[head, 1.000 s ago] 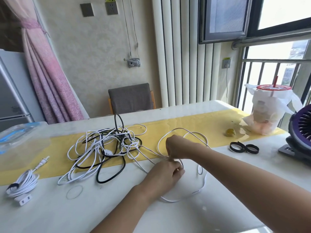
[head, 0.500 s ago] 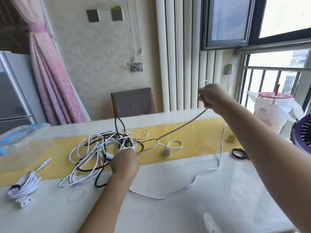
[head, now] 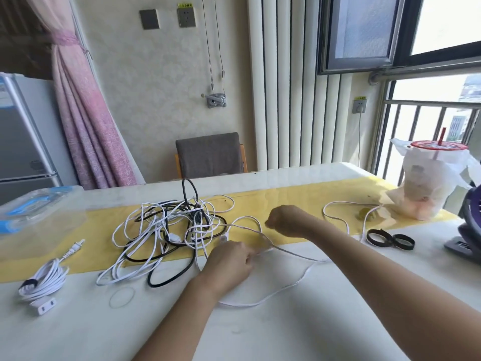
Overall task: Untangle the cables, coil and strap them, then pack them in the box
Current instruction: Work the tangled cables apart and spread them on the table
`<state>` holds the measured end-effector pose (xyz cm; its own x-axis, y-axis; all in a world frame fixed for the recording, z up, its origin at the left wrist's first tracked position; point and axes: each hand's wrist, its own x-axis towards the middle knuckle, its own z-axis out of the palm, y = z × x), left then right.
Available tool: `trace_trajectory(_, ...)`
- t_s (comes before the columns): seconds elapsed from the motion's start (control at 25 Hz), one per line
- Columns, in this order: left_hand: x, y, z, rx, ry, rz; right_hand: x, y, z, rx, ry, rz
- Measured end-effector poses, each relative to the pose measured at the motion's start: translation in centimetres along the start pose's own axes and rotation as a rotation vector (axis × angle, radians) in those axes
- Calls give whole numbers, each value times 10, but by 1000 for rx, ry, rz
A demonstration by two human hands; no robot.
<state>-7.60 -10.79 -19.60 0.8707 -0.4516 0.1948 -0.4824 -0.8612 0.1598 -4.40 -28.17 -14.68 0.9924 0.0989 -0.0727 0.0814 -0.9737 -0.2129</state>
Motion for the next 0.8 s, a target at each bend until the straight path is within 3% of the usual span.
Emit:
trace_trajectory(0.12, 0, 3, 0, 47, -11, 38, -10, -20, 2, -116, -377, 123)
trace_trajectory(0.2, 1, 3, 2, 95, -31, 4, -14, -22, -1, -58, -414, 91)
trace_trajectory(0.28, 6, -2, 3, 103, -40, -130, -11, -15, -13, 347, -191, 17)
trace_trajectory(0.36, 9, -11, 0, 76, -52, -319, -13, 0, -39, 977, 206, -56)
trace_trajectory(0.44, 8, -23, -5, 37, -51, -474, -17, 30, -69, 1262, 649, 36)
trace_trajectory(0.52, 5, -30, -11, 15, -46, -565, -16, 64, -84, 1162, 916, 254)
trace_trajectory(0.56, 4, -30, -13, 13, -38, -576, -14, 78, -86, 1049, 939, 340)
trace_trajectory(0.68, 2, -29, -16, -110, 0, -505, -3, 93, -75, 769, 782, 405)
trace_trajectory(0.8, 1, -31, -23, -558, -38, -365, 3, 92, -63, 631, 773, 436)
